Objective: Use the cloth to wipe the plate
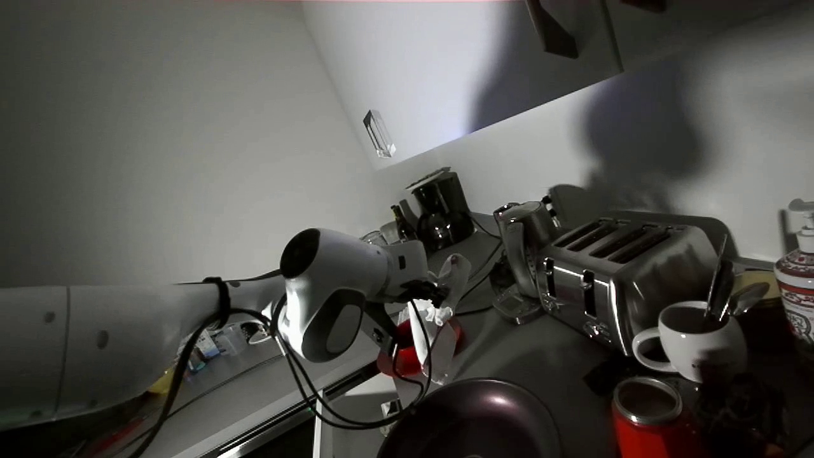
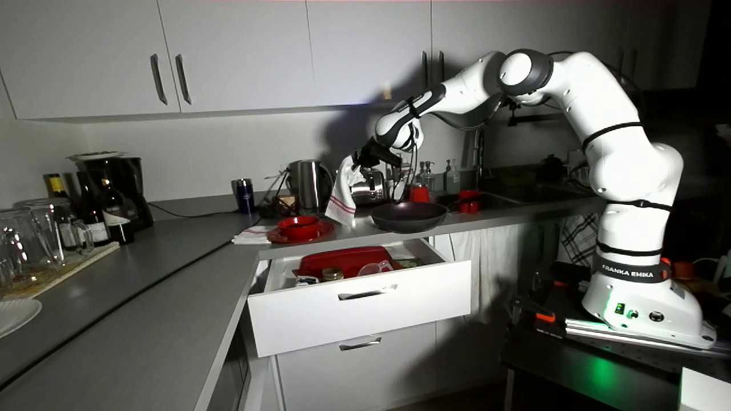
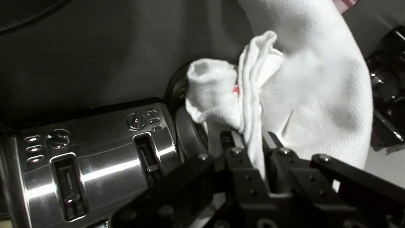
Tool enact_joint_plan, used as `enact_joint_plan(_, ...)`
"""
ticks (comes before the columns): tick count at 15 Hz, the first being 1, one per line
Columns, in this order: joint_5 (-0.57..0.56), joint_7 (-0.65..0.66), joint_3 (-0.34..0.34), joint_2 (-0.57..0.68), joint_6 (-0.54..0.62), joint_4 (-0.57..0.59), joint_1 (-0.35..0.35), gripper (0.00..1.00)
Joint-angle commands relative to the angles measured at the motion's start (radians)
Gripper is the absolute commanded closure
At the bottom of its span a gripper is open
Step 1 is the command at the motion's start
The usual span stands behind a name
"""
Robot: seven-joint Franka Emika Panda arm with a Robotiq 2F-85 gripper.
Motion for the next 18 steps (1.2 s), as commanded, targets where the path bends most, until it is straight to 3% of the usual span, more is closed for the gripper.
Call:
enact_joint_plan(1, 0.033, 0.077, -0.152, 0.131, -0.084, 0.222, 0.128, 0.93)
enact_joint_plan(6, 0.031, 0.189, -0.263, 0.267, -0.199, 0.423, 0.186, 0.93)
enact_joint_plan(14, 0.029, 0.249, -0.283, 0.392, -0.313, 0.617, 0.190, 0.89)
enact_joint_plan(15, 0.027, 0.248, -0.282, 0.400, -0.324, 0.633, 0.189, 0.61)
enact_joint_plan(16, 0.029, 0.252, -0.280, 0.404, -0.338, 0.643, 0.188, 0.60)
enact_joint_plan(18, 0.028, 0.255, -0.278, 0.413, -0.355, 0.667, 0.187, 0.46)
